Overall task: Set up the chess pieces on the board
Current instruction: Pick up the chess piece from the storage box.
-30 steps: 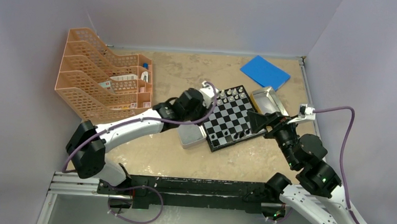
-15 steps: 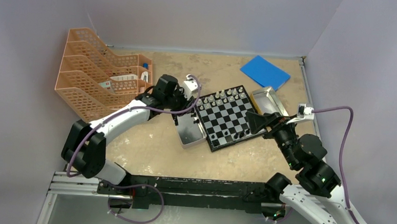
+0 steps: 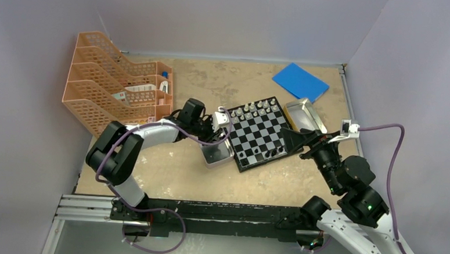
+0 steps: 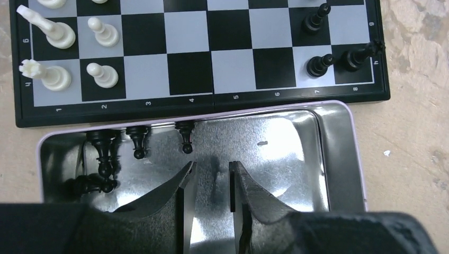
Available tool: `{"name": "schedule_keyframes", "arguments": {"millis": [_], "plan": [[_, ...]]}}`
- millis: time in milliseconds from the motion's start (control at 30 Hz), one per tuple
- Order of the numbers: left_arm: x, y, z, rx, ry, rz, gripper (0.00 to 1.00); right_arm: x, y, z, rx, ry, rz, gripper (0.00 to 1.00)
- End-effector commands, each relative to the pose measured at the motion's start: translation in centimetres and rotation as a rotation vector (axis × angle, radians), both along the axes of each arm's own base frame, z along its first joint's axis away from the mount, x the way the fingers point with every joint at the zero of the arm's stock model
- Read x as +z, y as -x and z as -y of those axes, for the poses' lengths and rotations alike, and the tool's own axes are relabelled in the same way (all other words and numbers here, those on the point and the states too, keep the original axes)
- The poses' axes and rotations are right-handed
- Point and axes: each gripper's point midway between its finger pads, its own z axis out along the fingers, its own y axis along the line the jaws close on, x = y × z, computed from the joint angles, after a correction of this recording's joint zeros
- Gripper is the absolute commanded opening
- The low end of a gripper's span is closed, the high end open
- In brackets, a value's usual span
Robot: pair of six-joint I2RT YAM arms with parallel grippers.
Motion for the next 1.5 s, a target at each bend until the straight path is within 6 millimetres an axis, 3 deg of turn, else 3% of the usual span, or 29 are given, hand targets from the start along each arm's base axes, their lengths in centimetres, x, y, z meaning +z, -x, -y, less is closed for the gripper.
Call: {"name": "schedule_keyframes", "arguments": {"millis": [0,333,733,1033,1133,1300,1467], "plan": [[2.0,-2.2,1.8,-0.066,0.104,0.168,0.27,1.3,0.3,-0.1,0.015,-0.017,0.046,0.99],[-0.7,-2.8,1.8,-0.072,0.05,0.127,0.27,1.4,0.3,0.0,0.017,-0.017,0.055,0.99],[-1.7,-3.4,1.9,-0.071,0.014,0.091,0.25,1.3,0.1,-0.1,0.014,-0.014,0.055,0.99],[-2.0,-2.6,2.0,-0.111,0.012,0.069,0.21,1.2,0.1,-0.1,0.014,-0.012,0.053,0.99],[-2.0,-2.5,2.0,-0.11,0.012,0.067,0.17,1.1,0.1,-0.2,0.014,-0.011,0.052,0.99],[-1.1,-2.5,2.0,-0.092,0.026,0.065,0.0,1.0,0.0,-0.2,0.014,-0.01,0.051,0.99],[1.2,-2.6,1.8,-0.036,0.048,0.07,0.0,1.0,-0.1,-0.3,0.014,-0.009,0.049,0.99]]}}
